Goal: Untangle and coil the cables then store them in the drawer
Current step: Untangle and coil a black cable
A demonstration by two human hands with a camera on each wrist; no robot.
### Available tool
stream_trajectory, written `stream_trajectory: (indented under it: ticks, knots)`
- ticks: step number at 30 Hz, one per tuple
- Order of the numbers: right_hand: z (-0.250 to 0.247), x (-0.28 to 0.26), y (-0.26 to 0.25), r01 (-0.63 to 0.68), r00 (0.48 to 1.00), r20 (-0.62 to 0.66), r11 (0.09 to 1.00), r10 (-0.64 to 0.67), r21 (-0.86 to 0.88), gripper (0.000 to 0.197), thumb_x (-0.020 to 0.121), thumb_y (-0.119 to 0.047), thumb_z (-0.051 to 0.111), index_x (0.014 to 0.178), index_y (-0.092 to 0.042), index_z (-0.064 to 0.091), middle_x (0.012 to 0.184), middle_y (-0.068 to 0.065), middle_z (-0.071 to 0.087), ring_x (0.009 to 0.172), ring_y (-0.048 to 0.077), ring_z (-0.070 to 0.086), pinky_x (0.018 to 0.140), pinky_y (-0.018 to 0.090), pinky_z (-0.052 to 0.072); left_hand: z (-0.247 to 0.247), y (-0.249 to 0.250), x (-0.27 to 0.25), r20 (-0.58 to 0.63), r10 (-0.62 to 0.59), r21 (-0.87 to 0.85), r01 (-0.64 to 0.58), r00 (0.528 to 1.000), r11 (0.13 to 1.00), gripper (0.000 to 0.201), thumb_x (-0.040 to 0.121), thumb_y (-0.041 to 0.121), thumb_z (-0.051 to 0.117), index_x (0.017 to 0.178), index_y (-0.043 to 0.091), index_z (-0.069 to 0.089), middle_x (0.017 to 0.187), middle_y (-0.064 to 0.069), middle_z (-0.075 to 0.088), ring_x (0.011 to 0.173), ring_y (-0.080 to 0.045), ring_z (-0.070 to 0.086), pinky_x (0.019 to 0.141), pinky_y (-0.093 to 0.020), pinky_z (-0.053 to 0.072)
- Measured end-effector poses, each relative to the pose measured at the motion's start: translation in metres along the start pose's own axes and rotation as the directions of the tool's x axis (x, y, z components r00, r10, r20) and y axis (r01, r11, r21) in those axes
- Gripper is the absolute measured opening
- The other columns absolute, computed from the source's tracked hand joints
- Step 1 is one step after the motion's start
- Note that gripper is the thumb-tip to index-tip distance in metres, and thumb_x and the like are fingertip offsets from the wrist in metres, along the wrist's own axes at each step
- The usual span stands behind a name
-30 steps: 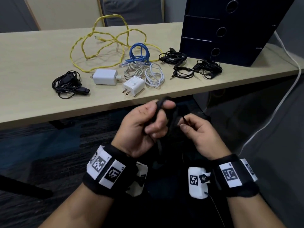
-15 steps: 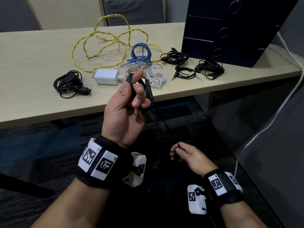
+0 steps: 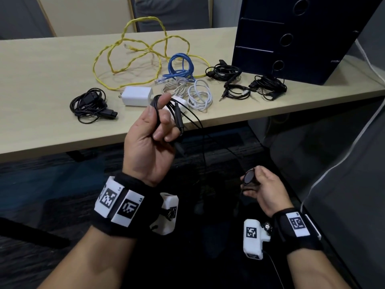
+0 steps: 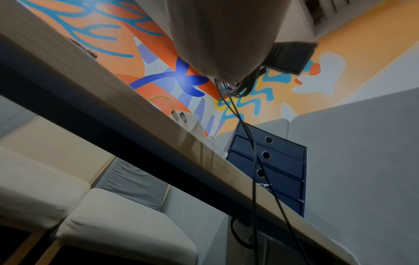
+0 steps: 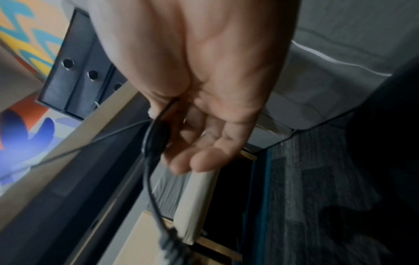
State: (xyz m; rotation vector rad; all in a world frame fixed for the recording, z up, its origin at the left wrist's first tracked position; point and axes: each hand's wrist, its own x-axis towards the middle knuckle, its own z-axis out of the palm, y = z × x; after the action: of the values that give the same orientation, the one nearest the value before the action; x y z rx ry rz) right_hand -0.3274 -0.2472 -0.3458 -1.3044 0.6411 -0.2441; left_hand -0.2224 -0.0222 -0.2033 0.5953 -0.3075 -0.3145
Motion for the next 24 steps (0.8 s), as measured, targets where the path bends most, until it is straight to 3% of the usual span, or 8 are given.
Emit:
stream_trajectory:
  ticks: [4, 7, 10, 12, 14, 16, 20, 24]
  knots:
    - [0.012, -0.007, -0.015, 0.171, 0.982, 0.086, 0.984, -0.167, -0.047, 0.024, 0.1, -0.007, 0.049, 0.077, -0.011, 0.056, 0.063, 0.003, 0.057, 0.056, 0.012, 0.055, 0.049, 0.024, 0.047, -0.004, -0.025, -0.008, 0.01, -0.132, 0.295, 0.124, 0.991, 0.947, 0.026, 0.098, 0.01, 0.033, 0.11, 0.002, 0.055, 0.06, 0.004, 0.056, 0.042, 0.0, 0.029, 0.045, -0.015, 0.029]
    - [0.025, -0.014, -0.031, 0.284, 0.948, 0.172, 0.956, -0.268, -0.076, 0.024, 0.097, -0.008, 0.055, 0.074, -0.014, 0.059, 0.063, -0.001, 0.058, 0.059, 0.01, 0.055, 0.055, 0.027, 0.048, -0.006, -0.048, -0.013, -0.033, -0.252, 0.53, 0.23, 0.967, 0.816, 0.022, 0.1, 0.004, 0.036, 0.106, 0.002, 0.057, 0.065, -0.003, 0.063, 0.041, -0.004, 0.028, 0.045, -0.019, 0.024]
    - [0.032, -0.019, -0.044, 0.391, 0.912, 0.185, 0.912, -0.366, -0.123, 0.025, 0.094, -0.013, 0.061, 0.071, -0.022, 0.066, 0.063, -0.003, 0.057, 0.06, 0.01, 0.051, 0.058, 0.025, 0.044, -0.009, -0.064, -0.013, -0.059, -0.241, 0.705, 0.211, 0.969, 0.677, 0.022, 0.102, 0.007, 0.039, 0.098, 0.011, 0.06, 0.076, -0.004, 0.068, 0.042, -0.005, 0.031, 0.047, -0.023, 0.02]
    - [0.036, -0.024, -0.051, 0.389, 0.908, 0.194, 0.919, -0.371, -0.063, 0.022, 0.092, -0.015, 0.062, 0.072, -0.023, 0.067, 0.06, -0.002, 0.055, 0.057, 0.011, 0.05, 0.056, 0.023, 0.043, -0.011, -0.07, -0.013, -0.028, -0.196, 0.803, 0.138, 0.98, 0.58, 0.019, 0.1, 0.011, 0.046, 0.092, 0.017, 0.062, 0.087, -0.004, 0.07, 0.049, 0.0, 0.046, 0.052, -0.019, 0.034]
    - [0.04, -0.03, -0.057, 0.364, 0.909, 0.22, 0.931, -0.354, -0.004, 0.022, 0.094, -0.009, 0.057, 0.075, -0.017, 0.065, 0.058, -0.001, 0.055, 0.056, 0.012, 0.052, 0.053, 0.022, 0.045, -0.01, -0.072, -0.014, 0.024, -0.222, 0.856, 0.095, 0.975, 0.509, 0.009, 0.095, 0.015, 0.058, 0.091, 0.022, 0.063, 0.091, -0.001, 0.07, 0.07, -0.001, 0.061, 0.071, -0.024, 0.05]
    - [0.041, -0.035, -0.062, 0.343, 0.907, 0.26, 0.939, -0.332, 0.004, 0.018, 0.093, -0.006, 0.054, 0.078, -0.011, 0.063, 0.059, 0.002, 0.057, 0.056, 0.014, 0.055, 0.053, 0.022, 0.047, -0.006, -0.071, -0.015, 0.054, -0.309, 0.866, 0.11, 0.95, 0.488, 0.011, 0.09, 0.01, 0.065, 0.09, 0.021, 0.063, 0.086, 0.002, 0.067, 0.078, -0.004, 0.062, 0.08, -0.023, 0.05]
    - [0.04, -0.038, -0.065, 0.32, 0.915, 0.27, 0.947, -0.301, -0.028, 0.02, 0.094, -0.001, 0.053, 0.079, -0.01, 0.063, 0.06, 0.004, 0.06, 0.056, 0.015, 0.058, 0.052, 0.023, 0.048, -0.005, -0.069, -0.015, 0.015, -0.343, 0.837, 0.176, 0.939, 0.518, 0.02, 0.082, -0.002, 0.071, 0.09, 0.014, 0.061, 0.074, 0.007, 0.066, 0.069, 0.0, 0.062, 0.07, -0.016, 0.048]
    - [0.043, -0.041, -0.065, 0.284, 0.925, 0.262, 0.959, -0.276, 0.006, 0.019, 0.095, -0.001, 0.05, 0.08, -0.008, 0.06, 0.058, 0.002, 0.059, 0.055, 0.013, 0.058, 0.052, 0.023, 0.048, -0.002, -0.069, -0.016, -0.04, -0.345, 0.785, 0.243, 0.938, 0.569, 0.025, 0.078, -0.009, 0.071, 0.089, 0.012, 0.061, 0.071, 0.003, 0.062, 0.06, 0.001, 0.06, 0.061, -0.012, 0.047]
